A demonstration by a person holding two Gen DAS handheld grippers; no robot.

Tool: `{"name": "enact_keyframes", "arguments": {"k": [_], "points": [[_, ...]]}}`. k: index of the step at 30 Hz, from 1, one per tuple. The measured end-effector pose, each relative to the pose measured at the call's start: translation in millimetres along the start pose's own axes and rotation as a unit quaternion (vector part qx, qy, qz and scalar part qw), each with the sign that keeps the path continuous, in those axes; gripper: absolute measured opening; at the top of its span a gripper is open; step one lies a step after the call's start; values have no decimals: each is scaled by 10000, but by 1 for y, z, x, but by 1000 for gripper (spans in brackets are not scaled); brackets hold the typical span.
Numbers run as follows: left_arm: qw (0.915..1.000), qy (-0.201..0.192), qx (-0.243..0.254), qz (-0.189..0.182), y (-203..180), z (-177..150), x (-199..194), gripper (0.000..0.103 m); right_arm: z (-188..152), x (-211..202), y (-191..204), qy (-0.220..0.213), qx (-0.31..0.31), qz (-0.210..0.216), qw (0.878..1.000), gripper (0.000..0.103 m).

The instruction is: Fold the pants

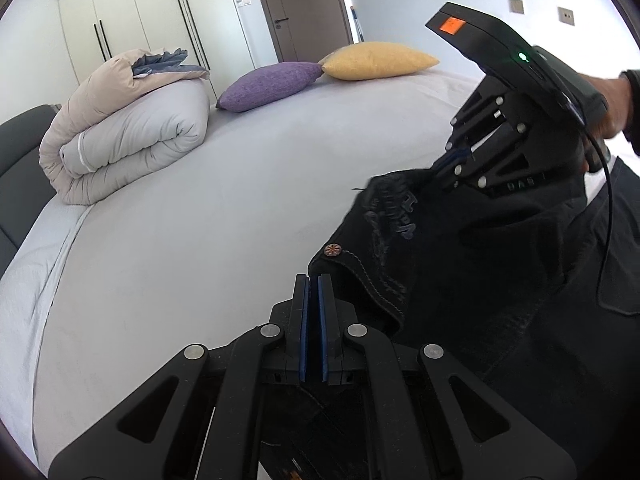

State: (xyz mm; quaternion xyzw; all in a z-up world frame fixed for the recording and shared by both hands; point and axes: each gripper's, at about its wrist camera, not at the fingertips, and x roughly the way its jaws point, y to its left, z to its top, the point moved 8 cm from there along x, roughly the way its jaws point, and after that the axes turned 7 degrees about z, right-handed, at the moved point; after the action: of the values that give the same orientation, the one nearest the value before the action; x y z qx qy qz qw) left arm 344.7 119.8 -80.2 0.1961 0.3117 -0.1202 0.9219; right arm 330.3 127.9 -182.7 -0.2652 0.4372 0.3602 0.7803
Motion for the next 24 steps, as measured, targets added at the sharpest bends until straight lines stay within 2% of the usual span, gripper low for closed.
{"name": "enact_keyframes", "arguments": {"k": [6,8,10,13,16,17,20,21,24], "points": [[10000,-23,57,54,-8,-10,-30,3,-2,-10,32,-58,-504,-399,9979,6],[9997,-28,202,139,-14,-19,-42,3,-14,-18,52,20,-1158,-834,9898,6],[9997,-11,240,102,-18,-31,-52,3,-28,-24,77,131,-1900,-1225,9740,6],[9994,24,351,29,-26,-56,-67,3,-59,-29,115,348,-3136,-1840,9309,5],[9973,162,718,-12,-42,-84,-81,3,-92,-34,150,442,-4189,-2257,8784,5],[9963,185,838,-23,-49,-92,-86,3,-100,-34,158,479,-4446,-2370,8625,5],[9910,265,1315,-14,-73,-118,-103,3,-123,-33,181,613,-5027,-2520,8246,5],[9902,298,1362,-54,-78,-126,-109,3,-134,-31,191,668,-5261,-2565,8080,5],[9882,375,1470,-207,-94,-150,-126,3,-156,-27,209,754,-5706,-2635,7742,5]]}}
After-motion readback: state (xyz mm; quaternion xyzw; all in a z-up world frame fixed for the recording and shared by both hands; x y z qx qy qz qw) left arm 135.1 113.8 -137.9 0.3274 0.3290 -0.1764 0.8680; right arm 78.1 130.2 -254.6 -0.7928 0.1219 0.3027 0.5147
